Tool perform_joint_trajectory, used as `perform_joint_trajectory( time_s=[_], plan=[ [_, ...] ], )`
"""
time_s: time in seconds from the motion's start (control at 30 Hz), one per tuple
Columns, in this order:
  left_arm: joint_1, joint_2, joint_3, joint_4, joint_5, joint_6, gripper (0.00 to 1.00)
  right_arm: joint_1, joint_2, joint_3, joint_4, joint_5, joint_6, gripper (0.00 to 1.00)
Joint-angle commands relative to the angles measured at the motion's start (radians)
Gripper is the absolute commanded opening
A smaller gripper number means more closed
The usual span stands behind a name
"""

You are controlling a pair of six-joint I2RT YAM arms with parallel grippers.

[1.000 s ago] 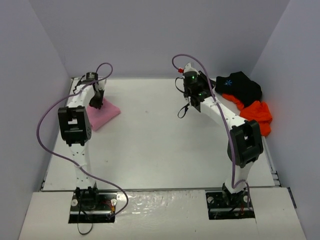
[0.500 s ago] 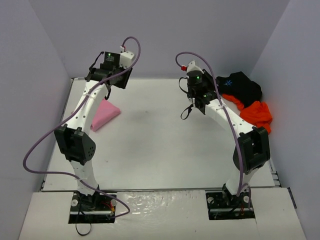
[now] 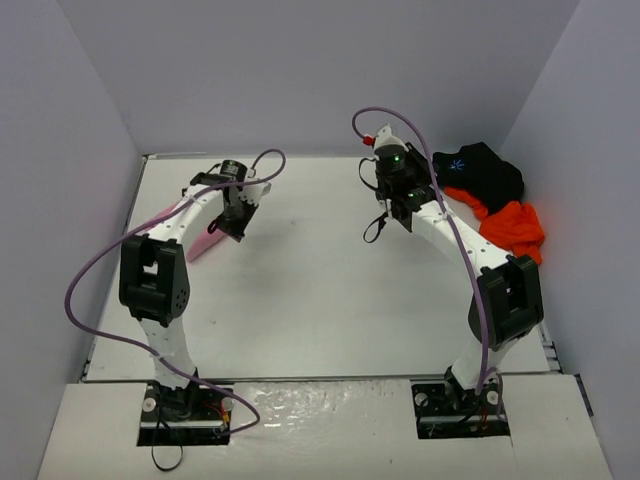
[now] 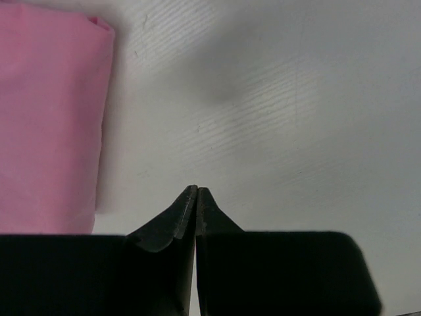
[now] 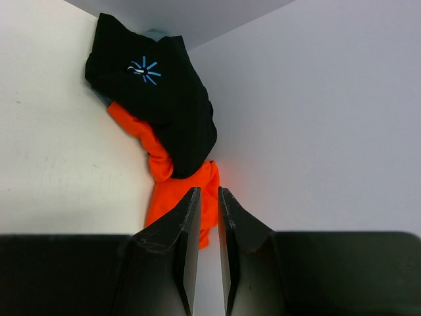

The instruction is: Fold and stack the t-shirts

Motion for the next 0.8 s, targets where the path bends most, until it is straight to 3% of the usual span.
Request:
perform_joint_trajectory(
  time_s=[0.0,0.33,0.77],
  plan=[
    [0.05,-0.019,0.01,0.028,-0.007,0.025,0.0,0.007,-0.049,0.006,0.049,0.01,0.029,0.14],
    [0.221,0.218,0.1,0.026,-0.073,0.067,0.0,0.009,-0.068,-0.016,0.046,0.005,0.039,0.15],
    [0.422,0.364,0.29,-0.054,-0.186,0.072,0.0,0.009,-0.049,-0.014,0.044,-0.003,0.048,0.15]
  ],
)
